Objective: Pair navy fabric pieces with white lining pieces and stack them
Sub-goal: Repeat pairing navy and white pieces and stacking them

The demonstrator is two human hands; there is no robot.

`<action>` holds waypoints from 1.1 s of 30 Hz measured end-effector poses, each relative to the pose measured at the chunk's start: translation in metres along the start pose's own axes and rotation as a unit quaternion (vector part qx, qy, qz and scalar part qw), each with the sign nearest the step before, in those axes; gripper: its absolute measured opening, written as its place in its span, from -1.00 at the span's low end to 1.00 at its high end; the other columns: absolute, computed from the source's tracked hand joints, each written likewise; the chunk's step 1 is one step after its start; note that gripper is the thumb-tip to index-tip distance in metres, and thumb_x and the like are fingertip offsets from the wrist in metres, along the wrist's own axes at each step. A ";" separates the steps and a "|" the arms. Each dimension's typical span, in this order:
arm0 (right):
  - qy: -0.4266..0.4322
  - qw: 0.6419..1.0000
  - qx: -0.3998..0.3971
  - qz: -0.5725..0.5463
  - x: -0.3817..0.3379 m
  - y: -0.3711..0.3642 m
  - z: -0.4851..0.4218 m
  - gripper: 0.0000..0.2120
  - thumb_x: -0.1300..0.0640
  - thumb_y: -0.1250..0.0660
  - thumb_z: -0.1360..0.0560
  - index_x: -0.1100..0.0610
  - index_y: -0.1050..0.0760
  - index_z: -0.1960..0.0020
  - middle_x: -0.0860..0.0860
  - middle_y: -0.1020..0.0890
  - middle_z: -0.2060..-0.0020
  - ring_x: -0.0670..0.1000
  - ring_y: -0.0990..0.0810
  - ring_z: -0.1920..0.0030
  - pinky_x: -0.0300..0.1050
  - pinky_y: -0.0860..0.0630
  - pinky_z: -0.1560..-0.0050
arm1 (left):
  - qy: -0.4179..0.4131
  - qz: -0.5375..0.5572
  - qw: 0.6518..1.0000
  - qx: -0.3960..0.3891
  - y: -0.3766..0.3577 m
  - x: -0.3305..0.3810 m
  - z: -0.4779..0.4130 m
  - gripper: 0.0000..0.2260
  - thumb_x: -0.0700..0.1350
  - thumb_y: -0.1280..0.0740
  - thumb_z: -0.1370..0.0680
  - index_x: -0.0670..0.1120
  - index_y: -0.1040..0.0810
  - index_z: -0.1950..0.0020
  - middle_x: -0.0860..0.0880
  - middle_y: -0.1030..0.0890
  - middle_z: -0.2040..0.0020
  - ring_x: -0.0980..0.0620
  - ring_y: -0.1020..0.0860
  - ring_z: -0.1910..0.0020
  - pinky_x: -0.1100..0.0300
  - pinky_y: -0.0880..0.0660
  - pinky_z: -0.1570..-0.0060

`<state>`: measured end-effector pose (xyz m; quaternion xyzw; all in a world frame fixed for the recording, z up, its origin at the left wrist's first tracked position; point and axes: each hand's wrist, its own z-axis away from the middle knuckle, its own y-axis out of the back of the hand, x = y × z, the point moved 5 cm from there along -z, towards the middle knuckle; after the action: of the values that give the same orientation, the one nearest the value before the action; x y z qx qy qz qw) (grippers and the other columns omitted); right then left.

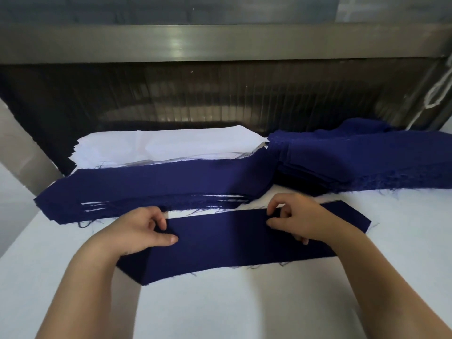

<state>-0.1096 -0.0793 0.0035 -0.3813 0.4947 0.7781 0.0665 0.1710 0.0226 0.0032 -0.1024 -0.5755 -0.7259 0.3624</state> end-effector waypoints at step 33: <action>0.086 0.956 0.246 0.133 -0.045 0.013 -0.017 -0.72 0.08 -0.26 -0.52 0.01 -0.41 -0.22 -0.13 -0.47 0.27 -0.06 -0.46 0.23 -0.12 -0.43 0.20 | -0.053 0.014 0.908 0.414 0.041 -0.004 -0.011 -0.95 -0.18 -0.37 -0.51 -0.15 -0.58 0.11 -0.14 -0.56 0.07 -0.24 -0.43 -0.07 0.26 -0.17 0.01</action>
<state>-0.0755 -0.0878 0.0388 -0.3493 0.7211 0.5982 0.0120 0.2036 0.0108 0.0283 0.0103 -0.8415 -0.4104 0.3513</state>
